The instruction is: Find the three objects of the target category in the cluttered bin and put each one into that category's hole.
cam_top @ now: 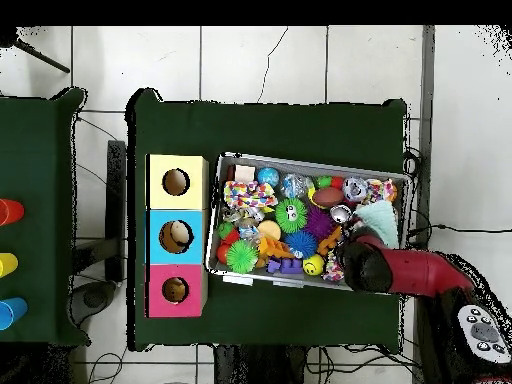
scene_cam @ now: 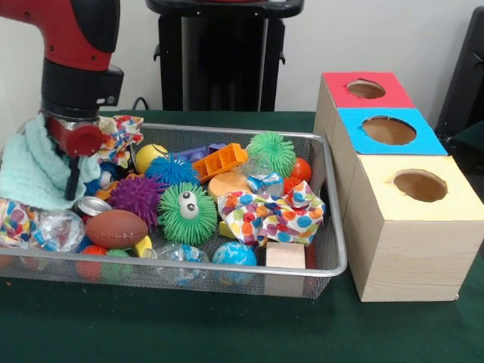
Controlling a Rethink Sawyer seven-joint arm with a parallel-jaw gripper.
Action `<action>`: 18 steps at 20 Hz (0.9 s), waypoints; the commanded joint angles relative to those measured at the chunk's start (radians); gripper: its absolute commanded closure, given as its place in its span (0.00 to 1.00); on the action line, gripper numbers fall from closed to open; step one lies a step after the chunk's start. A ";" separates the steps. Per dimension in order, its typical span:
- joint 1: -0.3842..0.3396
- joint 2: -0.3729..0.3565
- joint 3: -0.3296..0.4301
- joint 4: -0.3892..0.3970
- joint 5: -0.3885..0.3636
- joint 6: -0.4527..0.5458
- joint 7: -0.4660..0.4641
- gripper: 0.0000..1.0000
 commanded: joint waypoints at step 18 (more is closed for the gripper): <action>-0.062 -0.276 0.268 0.288 0.109 0.215 -0.205 0.00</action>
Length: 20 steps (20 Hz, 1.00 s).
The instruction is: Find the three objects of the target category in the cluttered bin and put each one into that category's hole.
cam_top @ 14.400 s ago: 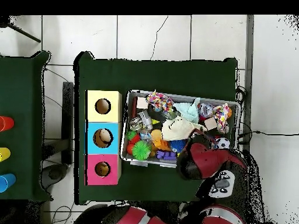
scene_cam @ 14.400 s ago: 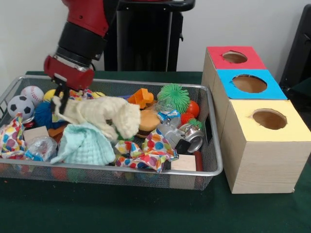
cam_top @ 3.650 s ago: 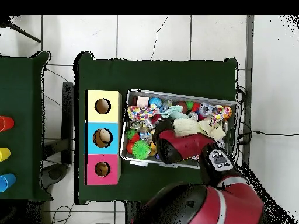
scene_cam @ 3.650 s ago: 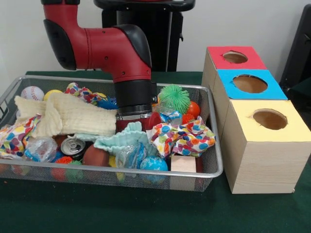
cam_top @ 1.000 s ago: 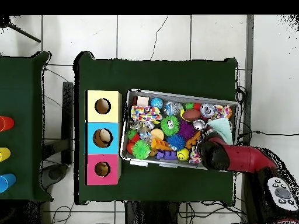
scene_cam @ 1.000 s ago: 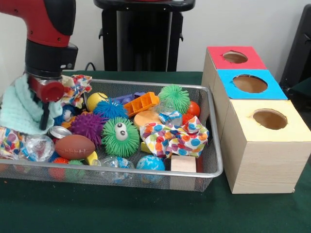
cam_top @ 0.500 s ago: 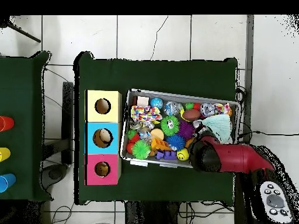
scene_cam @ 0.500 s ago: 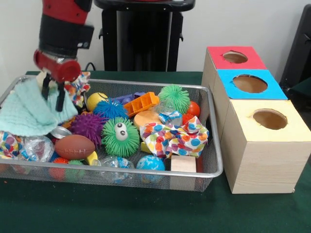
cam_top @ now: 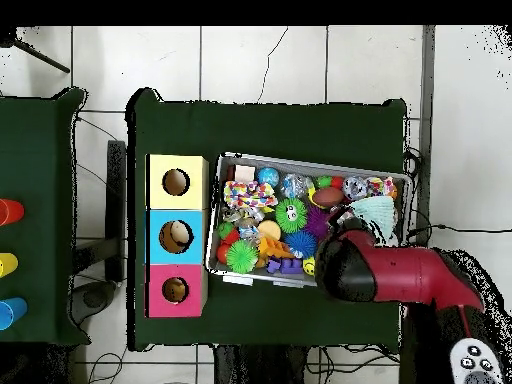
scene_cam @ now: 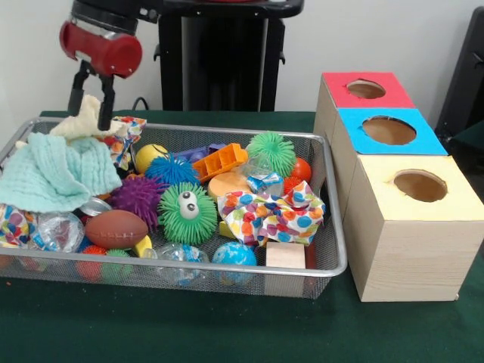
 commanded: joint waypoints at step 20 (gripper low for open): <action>-0.069 0.154 0.222 0.265 0.118 0.031 0.060 0.00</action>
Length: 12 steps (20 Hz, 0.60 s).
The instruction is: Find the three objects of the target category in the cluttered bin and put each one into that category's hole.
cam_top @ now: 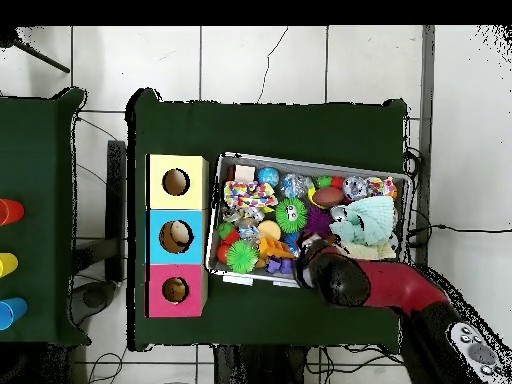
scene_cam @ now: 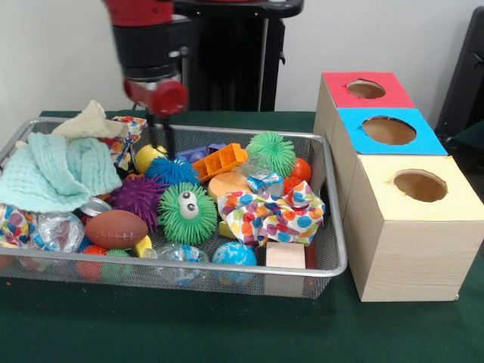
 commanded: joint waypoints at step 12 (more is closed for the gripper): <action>0.201 -0.021 -0.021 0.108 0.123 0.006 0.082 0.00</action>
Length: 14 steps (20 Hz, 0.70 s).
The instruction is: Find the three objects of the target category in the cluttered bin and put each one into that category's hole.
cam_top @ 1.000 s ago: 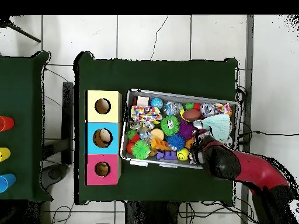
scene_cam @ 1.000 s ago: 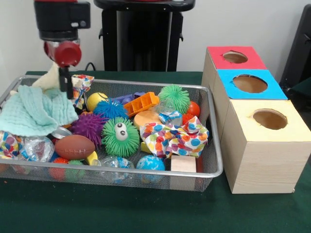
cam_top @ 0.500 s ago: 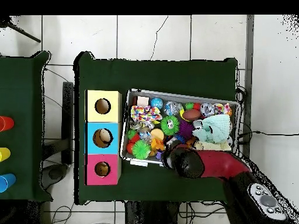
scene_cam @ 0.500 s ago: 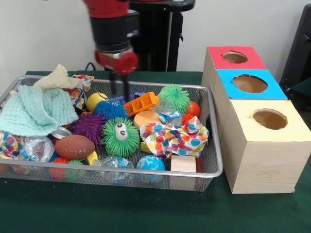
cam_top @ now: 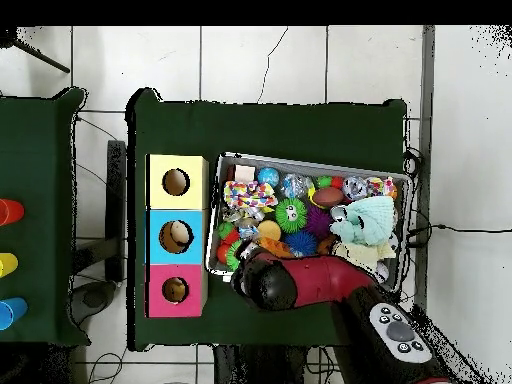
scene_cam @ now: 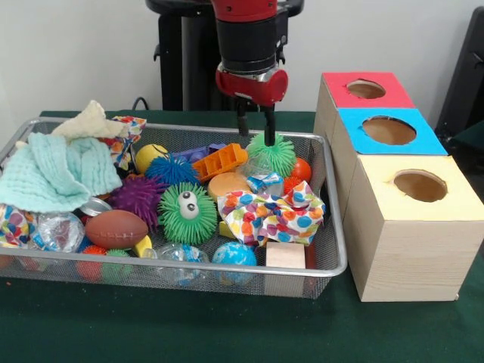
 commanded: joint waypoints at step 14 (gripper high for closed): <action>-0.040 0.348 -0.006 -0.077 0.092 -0.129 0.063 0.00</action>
